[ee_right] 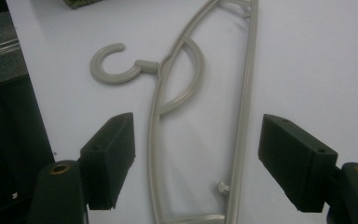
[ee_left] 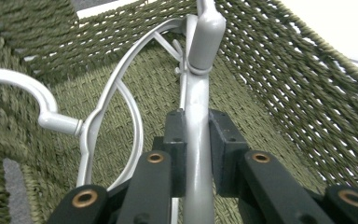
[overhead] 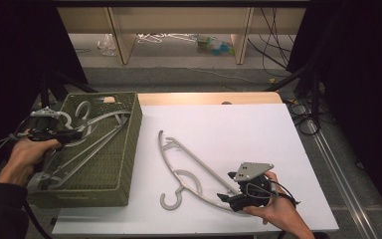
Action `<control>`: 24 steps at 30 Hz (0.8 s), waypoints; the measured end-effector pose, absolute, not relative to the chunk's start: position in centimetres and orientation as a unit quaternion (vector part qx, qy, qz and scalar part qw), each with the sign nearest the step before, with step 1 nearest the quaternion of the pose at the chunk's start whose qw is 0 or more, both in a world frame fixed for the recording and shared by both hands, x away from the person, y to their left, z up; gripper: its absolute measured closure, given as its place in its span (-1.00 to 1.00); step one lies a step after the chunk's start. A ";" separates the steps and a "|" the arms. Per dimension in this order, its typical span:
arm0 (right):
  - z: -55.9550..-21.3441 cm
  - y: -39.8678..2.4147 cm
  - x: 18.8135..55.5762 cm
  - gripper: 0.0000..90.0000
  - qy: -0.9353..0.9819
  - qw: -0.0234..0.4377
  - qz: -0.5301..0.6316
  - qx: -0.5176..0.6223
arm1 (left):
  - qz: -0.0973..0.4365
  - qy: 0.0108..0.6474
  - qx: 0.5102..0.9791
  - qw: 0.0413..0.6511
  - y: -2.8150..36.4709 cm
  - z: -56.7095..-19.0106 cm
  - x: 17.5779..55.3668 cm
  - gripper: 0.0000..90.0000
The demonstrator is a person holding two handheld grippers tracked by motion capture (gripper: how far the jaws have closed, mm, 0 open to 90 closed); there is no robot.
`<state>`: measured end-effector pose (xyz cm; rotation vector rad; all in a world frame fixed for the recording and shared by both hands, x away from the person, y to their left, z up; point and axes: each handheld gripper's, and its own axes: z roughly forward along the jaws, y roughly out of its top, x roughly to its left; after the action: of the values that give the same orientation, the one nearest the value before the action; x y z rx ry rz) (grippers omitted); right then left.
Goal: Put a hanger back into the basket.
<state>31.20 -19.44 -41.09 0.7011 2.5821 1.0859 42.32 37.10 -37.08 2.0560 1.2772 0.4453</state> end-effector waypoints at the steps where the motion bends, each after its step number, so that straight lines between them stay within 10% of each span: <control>1: -41.1 -19.4 31.2 -0.38 0.887 0.127 0.373 0.241 | 0.171 0.489 0.788 0.334 37.1 -37.1 42.3 0.73; 24: -41.0 -19.6 31.3 -0.38 0.890 0.123 0.368 0.239 | 0.208 0.562 0.744 0.294 39.1 -39.2 41.6 0.46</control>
<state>31.32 -19.58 -41.03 0.6973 2.5959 1.0730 41.63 39.08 -39.22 1.9820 1.4970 0.5542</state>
